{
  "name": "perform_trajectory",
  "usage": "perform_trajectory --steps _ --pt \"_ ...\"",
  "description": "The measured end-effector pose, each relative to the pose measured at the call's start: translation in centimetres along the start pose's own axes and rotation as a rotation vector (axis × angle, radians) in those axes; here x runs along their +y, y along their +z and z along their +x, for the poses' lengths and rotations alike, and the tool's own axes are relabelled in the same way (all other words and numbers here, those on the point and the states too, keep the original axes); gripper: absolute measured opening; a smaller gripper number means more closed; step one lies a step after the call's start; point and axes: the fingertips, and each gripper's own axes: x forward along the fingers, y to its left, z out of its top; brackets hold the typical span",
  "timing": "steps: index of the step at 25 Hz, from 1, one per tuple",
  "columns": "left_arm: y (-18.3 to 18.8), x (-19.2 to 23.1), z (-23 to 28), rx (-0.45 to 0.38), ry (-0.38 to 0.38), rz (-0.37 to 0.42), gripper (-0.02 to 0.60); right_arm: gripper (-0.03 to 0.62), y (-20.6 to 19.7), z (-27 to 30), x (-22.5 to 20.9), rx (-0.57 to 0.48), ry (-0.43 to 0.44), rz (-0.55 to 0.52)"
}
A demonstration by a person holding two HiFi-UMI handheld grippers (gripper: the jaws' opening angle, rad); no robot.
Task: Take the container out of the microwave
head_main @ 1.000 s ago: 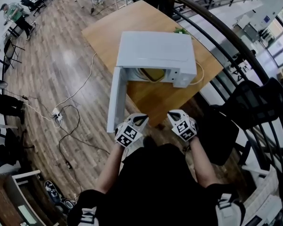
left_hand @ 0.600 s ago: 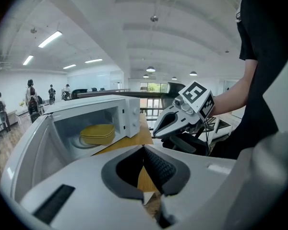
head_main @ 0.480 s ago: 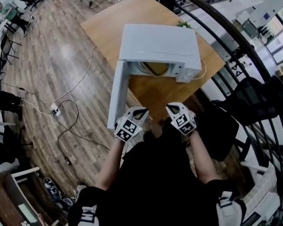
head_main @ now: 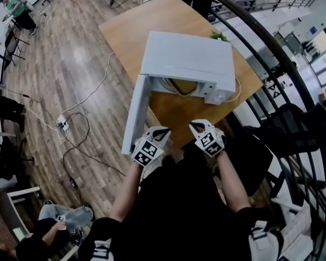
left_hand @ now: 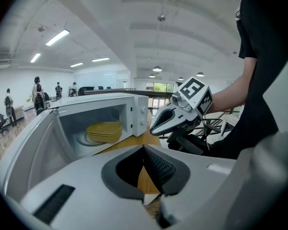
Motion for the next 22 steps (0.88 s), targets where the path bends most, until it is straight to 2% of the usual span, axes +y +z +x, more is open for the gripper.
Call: perform_trajectory --steps 13,22 --pt "0.0 3.2 1.6 0.05 0.09 -0.093 0.002 0.002 2.2 5.1 -4.8 -0.015 0.121 -0.051" --pt "0.0 5.0 2.1 0.063 0.135 -0.136 0.002 0.002 3.9 8.4 -7.8 -0.013 0.146 -0.081"
